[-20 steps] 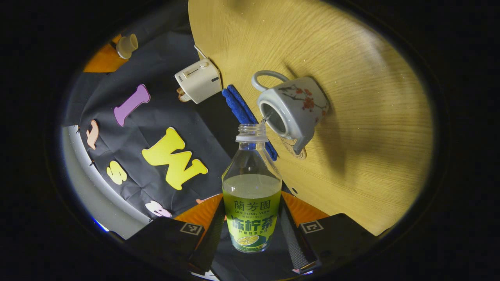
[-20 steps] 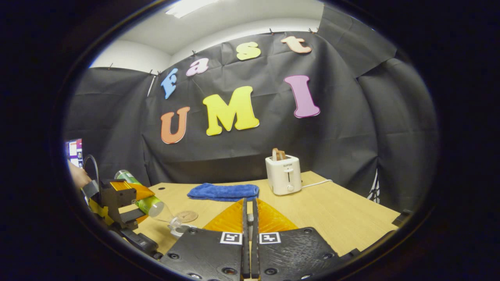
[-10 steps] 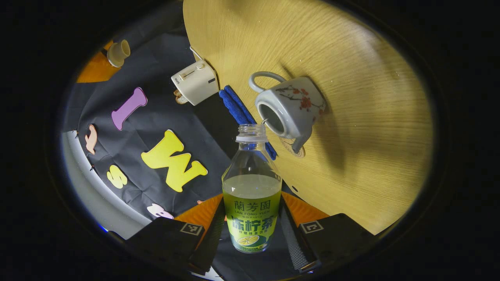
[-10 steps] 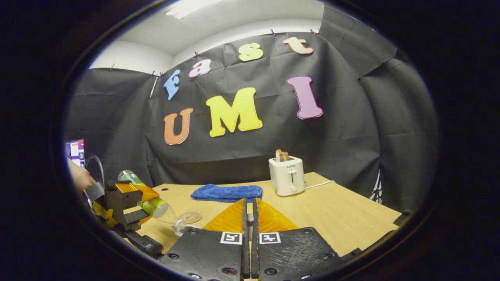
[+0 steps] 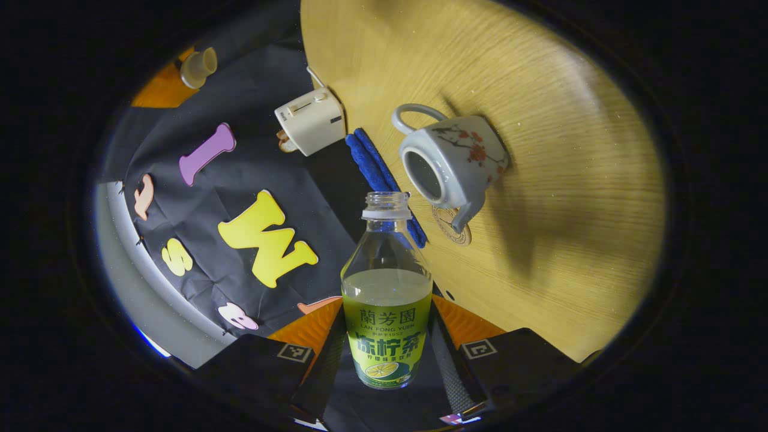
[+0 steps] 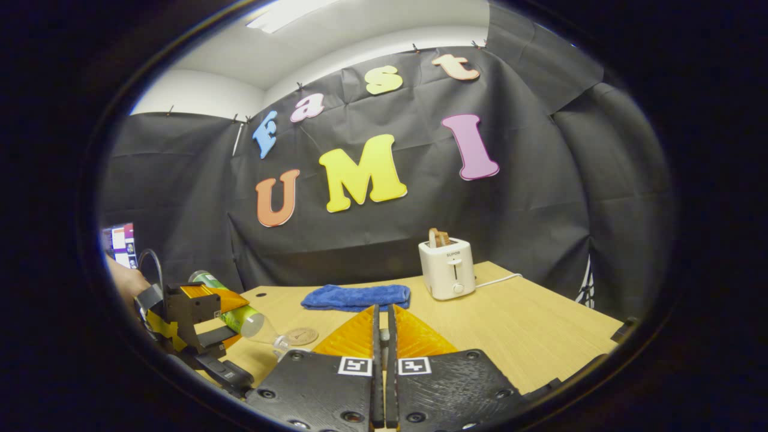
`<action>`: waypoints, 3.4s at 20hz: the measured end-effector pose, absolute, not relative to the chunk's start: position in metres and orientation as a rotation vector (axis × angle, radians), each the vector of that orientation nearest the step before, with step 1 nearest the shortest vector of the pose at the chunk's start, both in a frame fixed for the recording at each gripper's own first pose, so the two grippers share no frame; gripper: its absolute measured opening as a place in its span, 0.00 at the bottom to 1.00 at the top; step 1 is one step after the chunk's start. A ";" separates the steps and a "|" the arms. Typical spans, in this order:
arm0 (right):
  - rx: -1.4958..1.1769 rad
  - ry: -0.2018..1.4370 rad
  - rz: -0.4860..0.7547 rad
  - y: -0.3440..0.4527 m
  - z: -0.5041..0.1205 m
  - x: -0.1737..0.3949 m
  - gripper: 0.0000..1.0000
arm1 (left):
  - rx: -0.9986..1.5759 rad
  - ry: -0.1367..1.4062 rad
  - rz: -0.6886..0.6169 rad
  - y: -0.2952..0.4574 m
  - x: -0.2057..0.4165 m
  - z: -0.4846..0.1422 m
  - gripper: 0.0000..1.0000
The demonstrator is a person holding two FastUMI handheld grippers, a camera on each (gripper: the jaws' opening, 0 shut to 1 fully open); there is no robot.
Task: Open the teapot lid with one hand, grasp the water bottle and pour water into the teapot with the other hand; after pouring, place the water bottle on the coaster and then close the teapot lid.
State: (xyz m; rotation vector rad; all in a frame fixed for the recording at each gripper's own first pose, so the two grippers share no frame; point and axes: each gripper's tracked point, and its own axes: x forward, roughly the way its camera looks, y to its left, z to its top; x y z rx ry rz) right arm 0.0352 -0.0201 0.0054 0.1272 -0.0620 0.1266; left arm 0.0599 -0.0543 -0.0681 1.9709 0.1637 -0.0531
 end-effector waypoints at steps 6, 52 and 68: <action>0.108 -0.079 0.080 -0.034 0.010 0.036 0.01 | 1.490 0.137 -0.094 -0.043 0.065 -0.084 0.75; 0.034 -0.006 0.080 -0.010 -0.032 0.056 0.01 | -0.073 -0.009 -0.194 -0.057 0.176 -0.051 0.95; 0.026 0.023 0.327 0.098 -0.027 0.053 0.01 | -0.116 0.026 -0.065 0.040 0.062 -0.074 0.96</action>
